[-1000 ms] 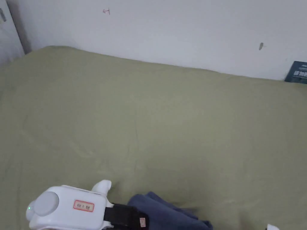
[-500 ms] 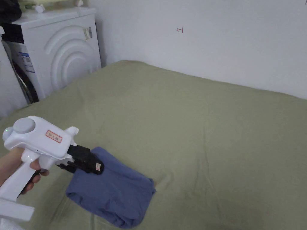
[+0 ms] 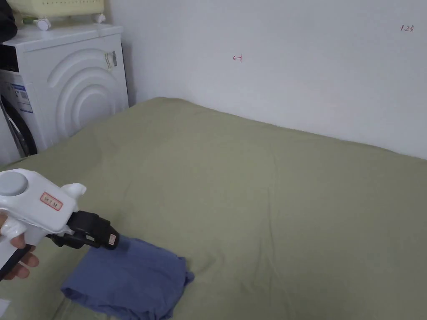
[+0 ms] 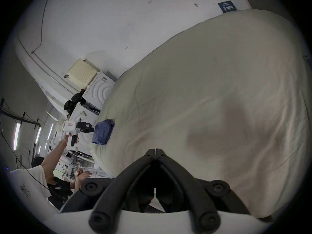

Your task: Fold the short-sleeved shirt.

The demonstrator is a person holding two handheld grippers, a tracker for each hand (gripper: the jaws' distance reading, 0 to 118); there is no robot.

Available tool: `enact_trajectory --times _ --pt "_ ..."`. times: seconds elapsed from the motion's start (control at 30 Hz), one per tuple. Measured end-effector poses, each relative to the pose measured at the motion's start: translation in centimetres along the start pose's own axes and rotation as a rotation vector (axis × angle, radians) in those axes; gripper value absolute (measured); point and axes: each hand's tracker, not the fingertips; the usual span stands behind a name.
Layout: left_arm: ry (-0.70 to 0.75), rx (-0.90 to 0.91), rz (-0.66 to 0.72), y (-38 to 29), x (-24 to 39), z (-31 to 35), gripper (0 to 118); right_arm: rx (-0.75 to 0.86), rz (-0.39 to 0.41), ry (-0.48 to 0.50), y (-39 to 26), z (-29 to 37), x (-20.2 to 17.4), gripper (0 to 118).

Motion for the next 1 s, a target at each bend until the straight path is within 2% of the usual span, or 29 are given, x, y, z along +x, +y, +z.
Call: enact_trajectory --times 0.13,0.17,0.2,0.3,0.33,0.37,0.47,0.57,0.63,0.7,0.77,0.8,0.83,1.0 --pt "0.016 0.108 -0.026 -1.6 3.1 2.5 94 0.048 0.038 0.007 1.0 1.7 -0.8 0" --pt "0.002 0.131 -0.042 -2.1 4.3 3.0 87 0.065 0.052 0.009 1.2 2.2 -1.1 0" --pt "-0.027 0.168 -0.051 -3.0 6.2 3.5 73 0.086 0.068 0.014 1.5 2.7 -1.4 0" --pt "-0.092 0.288 -0.072 -5.2 12.4 4.3 47 0.147 0.126 -0.016 2.4 4.3 -2.5 0" --pt "-0.131 0.323 -0.095 -6.1 14.9 4.3 13 0.175 0.157 -0.028 2.7 4.9 -3.1 0" --pt "-0.127 0.356 -0.105 -6.9 17.2 4.2 1 0.199 0.185 -0.043 2.9 5.4 -3.8 0" --pt "-0.165 0.423 -0.143 -8.9 24.1 3.6 1 0.296 0.252 -0.104 3.6 7.2 -6.3 0" --pt "-0.081 0.541 -0.259 -11.4 31.7 3.3 1 0.424 0.385 -0.258 4.1 8.5 -9.0 0" --pt "-0.017 0.664 -0.332 -13.3 36.2 2.9 1 0.543 0.475 -0.397 4.2 9.2 -11.2 0" --pt "-0.031 0.743 -0.318 -14.6 39.6 2.9 1 0.634 0.573 -0.501 4.2 9.5 -12.8 0" --pt "-0.007 0.825 -0.33 -15.9 42.6 3.0 1 0.698 0.626 -0.595 4.4 9.6 -13.8 0" --pt "0.023 0.876 -0.336 -16.5 43.9 3.0 1 0.725 0.656 -0.611 4.5 9.8 -14.3 0" --pt "0.06 0.89 -0.398 -16.8 45.2 3.1 1 0.742 0.677 -0.626 4.6 10.2 -14.8 0" --pt "0.127 0.967 -0.489 -17.7 48.2 4.1 1 0.774 0.657 -0.595 4.7 11.9 -15.8 0"
